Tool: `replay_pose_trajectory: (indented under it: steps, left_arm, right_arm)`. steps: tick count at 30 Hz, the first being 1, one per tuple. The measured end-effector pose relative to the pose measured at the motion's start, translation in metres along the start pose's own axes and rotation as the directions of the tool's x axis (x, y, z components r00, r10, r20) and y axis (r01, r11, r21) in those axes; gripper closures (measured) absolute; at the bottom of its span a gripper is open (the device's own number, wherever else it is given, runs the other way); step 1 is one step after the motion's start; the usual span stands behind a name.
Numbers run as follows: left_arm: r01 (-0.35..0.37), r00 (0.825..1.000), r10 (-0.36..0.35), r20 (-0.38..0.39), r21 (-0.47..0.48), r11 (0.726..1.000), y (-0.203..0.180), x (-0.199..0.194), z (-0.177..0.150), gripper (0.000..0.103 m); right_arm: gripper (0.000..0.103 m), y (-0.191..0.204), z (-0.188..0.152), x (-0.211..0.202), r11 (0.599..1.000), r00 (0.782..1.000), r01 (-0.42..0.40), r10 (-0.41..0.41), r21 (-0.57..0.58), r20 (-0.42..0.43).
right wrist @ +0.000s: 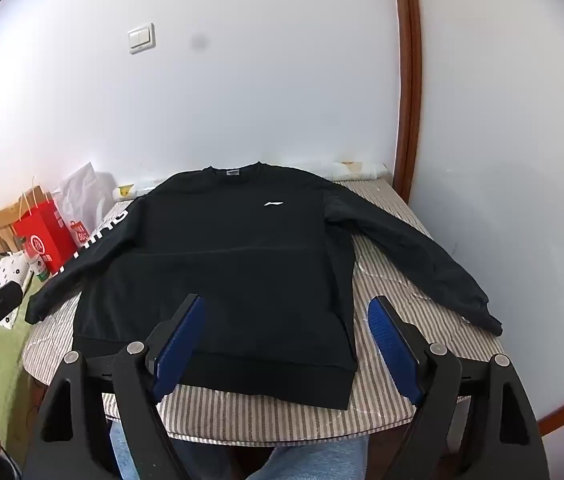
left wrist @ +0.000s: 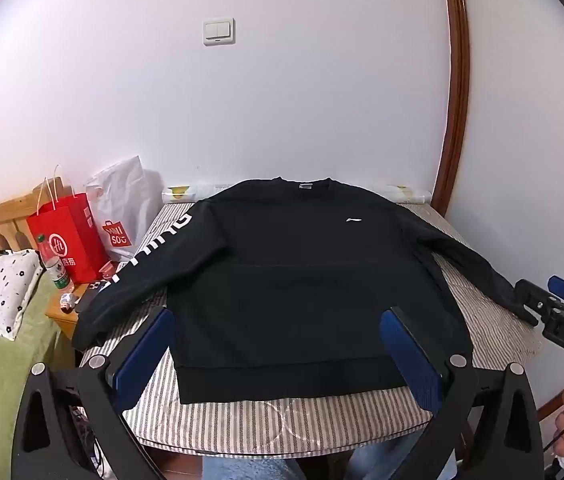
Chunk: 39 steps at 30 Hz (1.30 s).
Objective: Fold small clothes
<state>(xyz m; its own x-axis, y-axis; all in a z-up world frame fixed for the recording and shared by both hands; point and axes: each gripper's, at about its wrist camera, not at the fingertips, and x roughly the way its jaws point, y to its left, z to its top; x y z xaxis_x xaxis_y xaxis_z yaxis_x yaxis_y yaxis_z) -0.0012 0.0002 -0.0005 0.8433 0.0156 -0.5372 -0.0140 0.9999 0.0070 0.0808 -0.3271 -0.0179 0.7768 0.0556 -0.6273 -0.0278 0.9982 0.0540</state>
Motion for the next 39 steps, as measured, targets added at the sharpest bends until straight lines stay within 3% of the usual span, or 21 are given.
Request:
replay_pose_trajectory:
  steps: [39]
  left_arm:
    - [-0.027, 1.0, 0.027, -0.001, -0.018, 0.999, 0.014, -0.004, -0.002, 0.0]
  right_arm:
    - [0.018, 0.008, 0.003, -0.009, 0.999, 1.0, 0.017, -0.016, -0.035, 0.012]
